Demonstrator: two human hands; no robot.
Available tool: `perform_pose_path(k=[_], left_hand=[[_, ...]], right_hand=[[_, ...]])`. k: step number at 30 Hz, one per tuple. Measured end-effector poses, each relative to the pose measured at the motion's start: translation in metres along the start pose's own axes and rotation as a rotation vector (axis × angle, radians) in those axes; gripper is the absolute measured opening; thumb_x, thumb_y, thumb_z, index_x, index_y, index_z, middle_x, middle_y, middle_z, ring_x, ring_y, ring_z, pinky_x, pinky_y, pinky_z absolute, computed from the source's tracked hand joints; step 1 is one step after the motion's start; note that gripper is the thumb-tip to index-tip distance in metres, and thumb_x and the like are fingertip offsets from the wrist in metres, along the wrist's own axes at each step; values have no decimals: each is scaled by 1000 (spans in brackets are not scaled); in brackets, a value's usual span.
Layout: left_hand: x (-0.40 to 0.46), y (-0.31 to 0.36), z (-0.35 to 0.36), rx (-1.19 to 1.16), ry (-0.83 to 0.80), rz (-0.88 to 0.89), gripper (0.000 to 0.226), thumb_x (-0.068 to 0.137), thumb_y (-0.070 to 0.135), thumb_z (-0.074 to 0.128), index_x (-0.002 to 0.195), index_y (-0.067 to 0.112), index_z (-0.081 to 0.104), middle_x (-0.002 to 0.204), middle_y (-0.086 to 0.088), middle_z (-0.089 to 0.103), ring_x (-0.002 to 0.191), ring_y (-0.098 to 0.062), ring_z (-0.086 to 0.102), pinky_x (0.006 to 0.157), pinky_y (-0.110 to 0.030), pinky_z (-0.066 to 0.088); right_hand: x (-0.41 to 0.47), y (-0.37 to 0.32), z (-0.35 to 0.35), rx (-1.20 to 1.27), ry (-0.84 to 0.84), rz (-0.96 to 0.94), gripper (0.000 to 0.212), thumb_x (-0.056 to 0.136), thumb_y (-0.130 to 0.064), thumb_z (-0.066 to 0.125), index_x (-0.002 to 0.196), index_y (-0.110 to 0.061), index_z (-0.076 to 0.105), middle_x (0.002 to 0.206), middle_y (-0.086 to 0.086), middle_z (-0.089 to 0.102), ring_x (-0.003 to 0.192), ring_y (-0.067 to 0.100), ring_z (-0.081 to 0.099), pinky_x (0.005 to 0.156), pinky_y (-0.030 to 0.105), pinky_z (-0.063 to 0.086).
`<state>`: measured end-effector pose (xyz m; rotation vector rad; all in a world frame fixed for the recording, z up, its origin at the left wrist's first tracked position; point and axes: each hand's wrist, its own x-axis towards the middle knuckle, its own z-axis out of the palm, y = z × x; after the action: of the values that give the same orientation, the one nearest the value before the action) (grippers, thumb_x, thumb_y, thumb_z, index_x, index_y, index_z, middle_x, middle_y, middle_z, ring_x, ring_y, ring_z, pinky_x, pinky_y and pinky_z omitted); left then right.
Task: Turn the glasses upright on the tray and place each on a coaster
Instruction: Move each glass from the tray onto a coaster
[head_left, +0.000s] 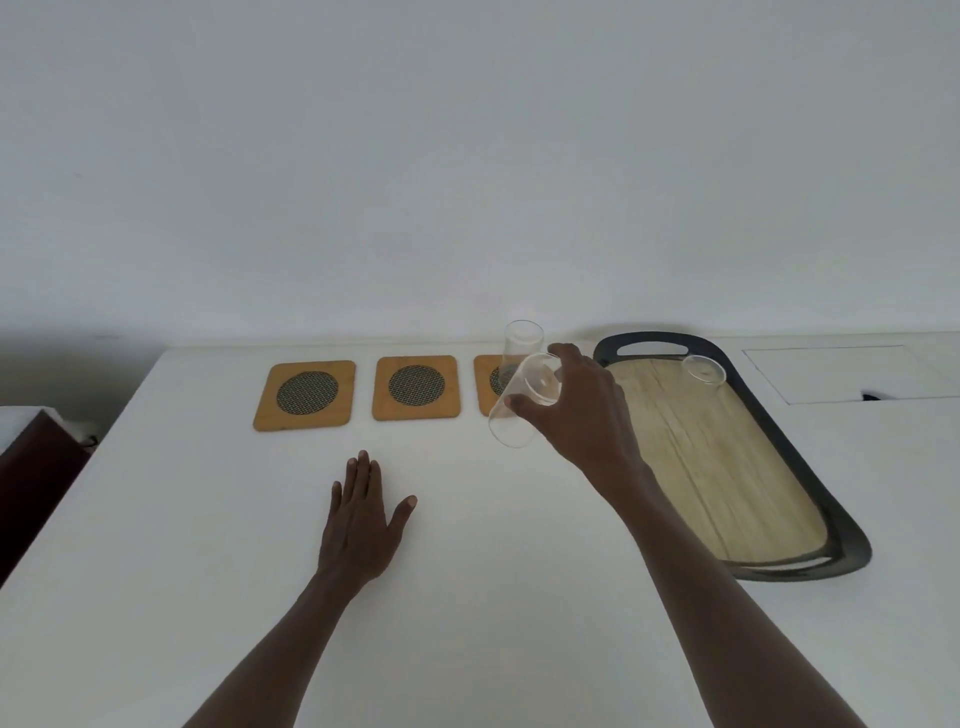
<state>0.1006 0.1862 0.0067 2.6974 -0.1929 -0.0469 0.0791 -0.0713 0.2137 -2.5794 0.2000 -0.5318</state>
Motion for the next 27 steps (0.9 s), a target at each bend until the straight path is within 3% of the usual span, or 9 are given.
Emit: perform_pose_path(k=[4,9,14,18,27], left_hand=[[17,-16,-3,-3,9,-2,85,98,60,33,157,6,7,167,-8,-3,154,-19,-9,125,-40,1],[34,-29,-2,1,6,-8,87,96,63,33,157,6,9,167,-8,0,154,-20,-7,126,-43,4],[34,-35,6,78,9,-1,97,89,77,16,158,10,4,167,-3,-4,153,-15,-9,126,-40,2],[34,-34,7,84,43,1,100,87,80,14,158,10,7,167,-3,-2,154,-16,-4,126,-41,6],[35,-32,6,97,46,-23,102,84,84,12,158,14,6,167,0,-4,153,-13,-7,125,-37,3]], right_hand=[[11,-18,24,13,-28,-7,71,72,-52,75,129,-16,50,113,6,66,100,26,63,80,33,49],[31,-33,53,8,-45,-25,74,76,-50,74,135,-15,45,118,7,63,105,27,62,77,29,41],[57,-48,81,-4,-65,-58,77,80,-46,72,140,-13,38,121,11,61,108,29,61,80,32,43],[80,-59,103,9,-97,-72,78,81,-44,72,141,-11,34,123,13,59,110,31,60,85,35,47],[123,-69,156,-38,-154,-83,72,81,-45,72,134,-9,40,119,14,58,107,33,60,84,36,47]])
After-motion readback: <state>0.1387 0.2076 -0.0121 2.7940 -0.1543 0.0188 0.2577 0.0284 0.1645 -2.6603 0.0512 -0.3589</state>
